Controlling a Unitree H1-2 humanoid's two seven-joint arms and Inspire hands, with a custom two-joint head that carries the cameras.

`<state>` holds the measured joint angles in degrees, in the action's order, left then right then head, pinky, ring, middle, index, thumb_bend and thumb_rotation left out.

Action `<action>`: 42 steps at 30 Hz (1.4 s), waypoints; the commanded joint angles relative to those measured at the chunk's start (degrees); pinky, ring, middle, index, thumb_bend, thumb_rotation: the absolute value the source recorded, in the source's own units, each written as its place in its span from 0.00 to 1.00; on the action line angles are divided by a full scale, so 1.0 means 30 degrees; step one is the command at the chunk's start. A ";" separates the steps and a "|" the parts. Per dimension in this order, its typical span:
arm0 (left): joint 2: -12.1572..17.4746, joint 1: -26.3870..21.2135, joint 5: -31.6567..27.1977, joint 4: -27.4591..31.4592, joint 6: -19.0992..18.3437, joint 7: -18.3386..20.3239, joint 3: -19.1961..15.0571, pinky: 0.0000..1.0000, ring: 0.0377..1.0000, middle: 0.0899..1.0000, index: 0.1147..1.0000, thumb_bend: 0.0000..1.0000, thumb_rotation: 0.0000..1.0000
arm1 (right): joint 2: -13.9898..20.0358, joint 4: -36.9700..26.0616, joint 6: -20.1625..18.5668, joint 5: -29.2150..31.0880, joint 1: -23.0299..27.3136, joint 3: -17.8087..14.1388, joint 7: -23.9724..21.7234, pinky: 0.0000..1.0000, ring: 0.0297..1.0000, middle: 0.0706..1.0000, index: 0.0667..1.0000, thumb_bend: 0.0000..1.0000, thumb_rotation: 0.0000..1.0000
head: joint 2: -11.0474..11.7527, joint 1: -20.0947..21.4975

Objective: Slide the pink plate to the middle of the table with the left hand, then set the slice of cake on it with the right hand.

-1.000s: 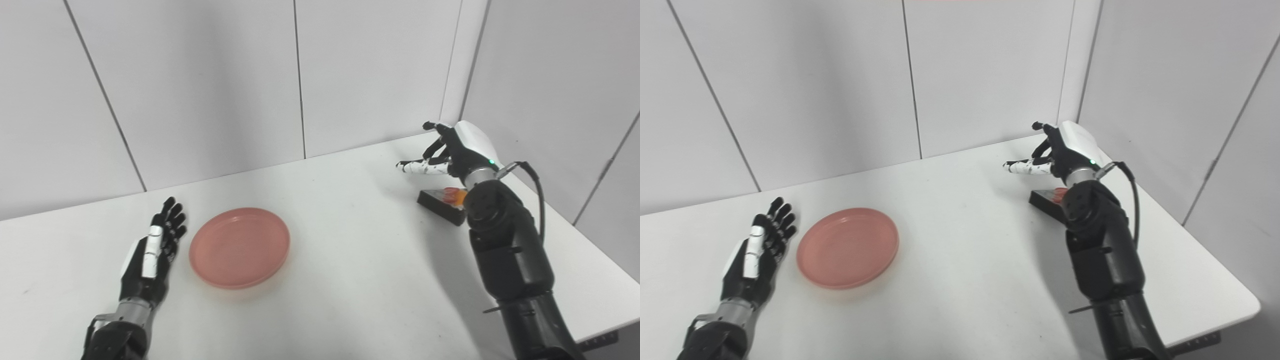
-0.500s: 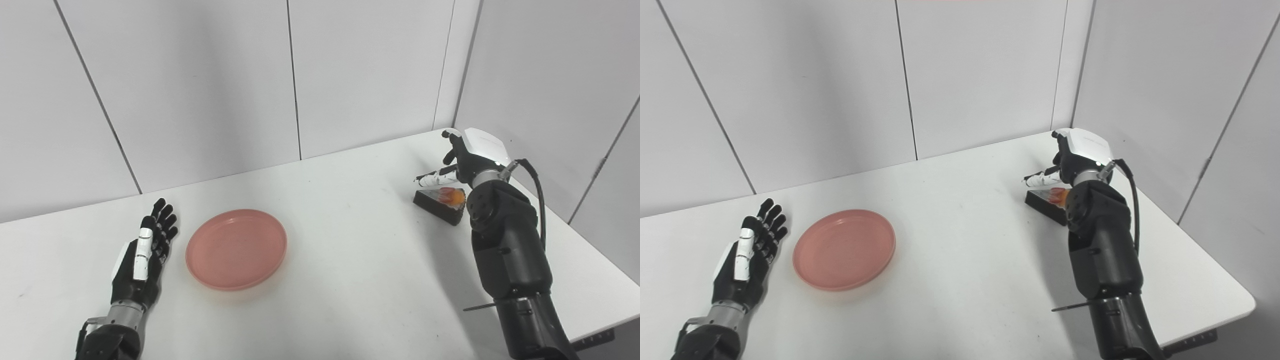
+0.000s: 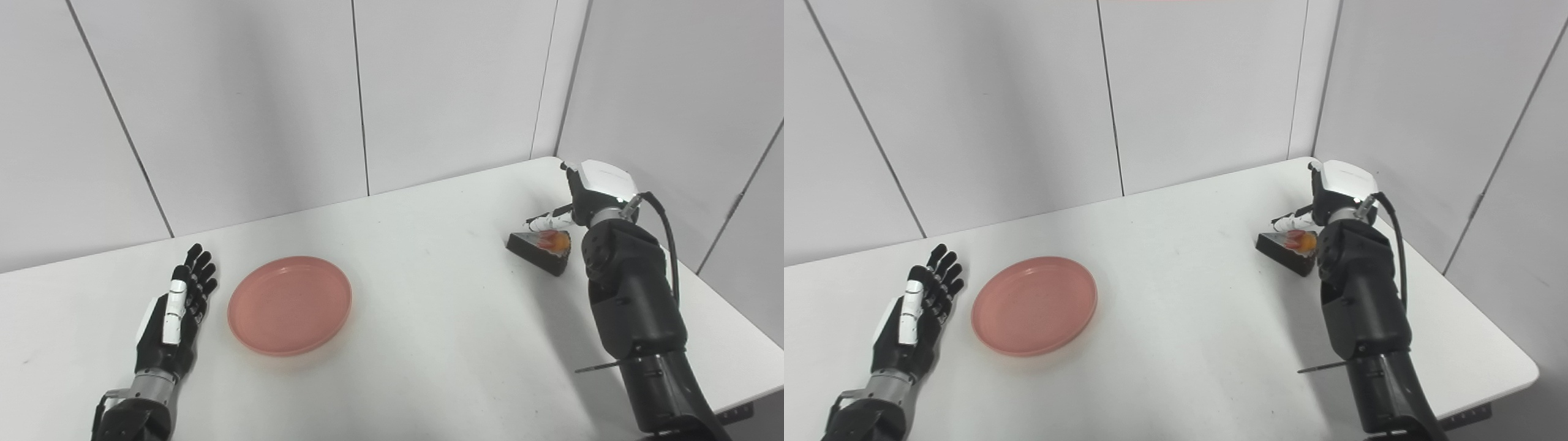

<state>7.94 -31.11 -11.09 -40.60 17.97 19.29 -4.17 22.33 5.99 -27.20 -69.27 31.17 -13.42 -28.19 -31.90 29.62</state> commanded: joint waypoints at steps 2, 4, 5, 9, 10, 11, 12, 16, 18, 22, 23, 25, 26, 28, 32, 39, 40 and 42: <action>-0.0024 0.0667 0.0065 -0.0048 0.0057 -0.0114 0.0071 1.00 1.00 1.00 1.00 0.65 1.00 | 0.0632 -0.0072 0.0100 0.0388 0.0523 0.0223 0.0910 1.00 0.94 0.93 0.89 0.98 0.44 | -0.0079 -0.0112; -0.0080 0.0743 0.0113 0.0210 -0.0170 -0.0272 0.0065 1.00 1.00 1.00 1.00 0.65 1.00 | 0.0513 0.0322 0.0099 0.1037 0.0477 -0.0007 0.1230 1.00 0.94 0.92 0.88 0.98 0.42 | -0.0126 -0.0119; -0.0097 0.0821 0.0166 0.0430 -0.0284 -0.0343 0.0091 1.00 1.00 1.00 1.00 0.65 1.00 | 0.0481 0.0645 0.0098 0.1393 0.0469 -0.0088 0.1315 0.98 0.93 0.91 0.88 0.98 0.39 | -0.0153 -0.0120; -0.0013 0.0891 0.0318 0.0629 -0.0342 -0.0290 0.0208 1.00 1.00 1.00 1.00 0.66 1.00 | 0.0836 0.1845 0.0099 0.2242 0.0425 0.0496 0.1592 0.88 0.89 0.89 0.87 0.99 0.39 | -0.0246 -0.0133; -0.0003 0.0892 0.0361 0.0637 -0.0360 -0.0290 0.0205 1.00 1.00 1.00 1.00 0.66 1.00 | 0.0884 0.2020 0.0099 0.2371 0.0442 0.0580 0.1602 0.84 0.88 0.89 0.87 0.99 0.40 | -0.0246 -0.0133; -0.0018 0.0915 0.0366 0.0692 -0.0374 -0.0301 0.0190 1.00 1.00 1.00 1.00 0.65 1.00 | 0.0867 0.2183 0.0098 0.2521 0.0464 0.0551 0.1591 0.82 0.88 0.89 0.87 0.99 0.40 | -0.0319 -0.0161; -0.0039 0.0934 0.0334 0.0777 -0.0479 -0.0289 0.0178 1.00 1.00 1.00 1.00 0.65 1.00 | 0.0766 0.2359 0.0099 0.2710 0.0506 0.0363 0.1549 0.77 0.87 0.91 0.87 0.98 0.39 | -0.0331 -0.0161; -0.0080 0.0929 0.0236 0.0888 -0.0588 -0.0218 0.0155 1.00 1.00 1.00 1.00 0.67 1.00 | 0.0543 0.2601 0.0100 0.3231 0.0585 -0.0071 0.1123 0.70 0.87 0.94 0.89 0.96 0.38 | -0.0422 -0.0189; -0.0101 0.0943 0.0222 0.0895 -0.0593 -0.0251 0.0125 1.00 1.00 1.00 1.00 0.67 1.00 | 0.0537 0.2682 0.0099 0.3364 0.0603 -0.0092 0.0942 0.69 0.87 0.95 0.90 0.96 0.38 | -0.0454 -0.0189; -0.0063 0.0954 0.0200 0.0960 -0.0793 -0.0128 0.0151 1.00 1.00 1.00 1.00 0.67 1.00 | 0.0494 0.3095 0.0097 0.2930 0.0624 -0.0012 0.0685 0.69 0.87 0.95 0.91 0.95 0.37 | -0.0564 -0.0210; -0.0045 0.0949 0.0245 0.0932 -0.0695 -0.0120 0.0171 1.00 1.00 1.00 1.00 0.68 1.00 | 0.0462 0.3255 0.0097 0.2741 0.0631 0.0008 0.0755 0.69 0.85 0.93 0.90 0.94 0.36 | -0.0593 -0.0237; -0.0058 0.0946 0.0270 0.0926 -0.0561 -0.0148 0.0170 1.00 1.00 1.00 1.00 0.68 1.00 | 0.0401 0.3482 0.0097 0.2685 0.0637 -0.0029 0.1040 0.69 0.84 0.92 0.89 0.93 0.33 | -0.0612 -0.0264; -0.0079 0.0966 0.0274 0.0998 -0.0573 -0.0187 0.0166 1.00 1.00 1.00 1.00 0.68 1.00 | 0.0366 0.3473 0.0098 0.2782 0.0618 -0.0107 0.1132 0.69 0.84 0.91 0.89 0.92 0.31 | -0.0631 -0.0284; -0.0117 0.1024 0.0301 0.1199 -0.0686 -0.0289 0.0161 1.00 1.00 1.00 1.00 0.67 1.00 | 0.0327 0.3382 0.0098 0.2983 0.0570 -0.0262 0.1199 0.59 0.75 0.83 0.87 0.89 0.25 | -0.0631 -0.0284; -0.0149 0.1073 0.0276 0.1494 -0.0993 -0.0364 0.0136 1.00 1.00 1.00 1.00 0.67 1.00 | 0.0405 0.3185 0.0097 0.2818 0.0326 -0.0255 0.1452 0.34 0.42 0.52 0.76 0.81 0.14 | -0.0710 -0.0349; -0.0283 0.1167 0.0346 0.1831 -0.1070 -0.0355 0.0216 1.00 1.00 1.00 1.00 0.67 1.00 | 0.0406 0.2767 0.0100 0.2637 0.0107 -0.0221 0.1887 0.27 0.33 0.39 0.51 0.54 0.00 | -0.0839 -0.0710; -0.0283 0.1164 0.0376 0.1781 -0.0922 -0.0354 0.0233 1.00 1.00 1.00 1.00 0.67 1.00 | 0.0465 0.2837 0.0100 0.2459 0.0110 -0.0111 0.2007 0.30 0.35 0.39 0.50 0.53 0.00 | -0.0868 -0.0797; -0.0316 0.1146 0.0345 0.1715 -0.0888 -0.0355 0.0236 1.00 1.00 1.00 1.00 0.67 1.00 | 0.0516 0.2908 0.0101 0.2356 0.0127 -0.0027 0.2298 0.32 0.36 0.39 0.50 0.52 0.00 | -0.0898 -0.0978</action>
<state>7.46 -28.31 -10.00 -35.11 14.09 18.50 -3.77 22.47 15.74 -27.20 -61.37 30.00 -13.48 -23.28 -34.63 27.07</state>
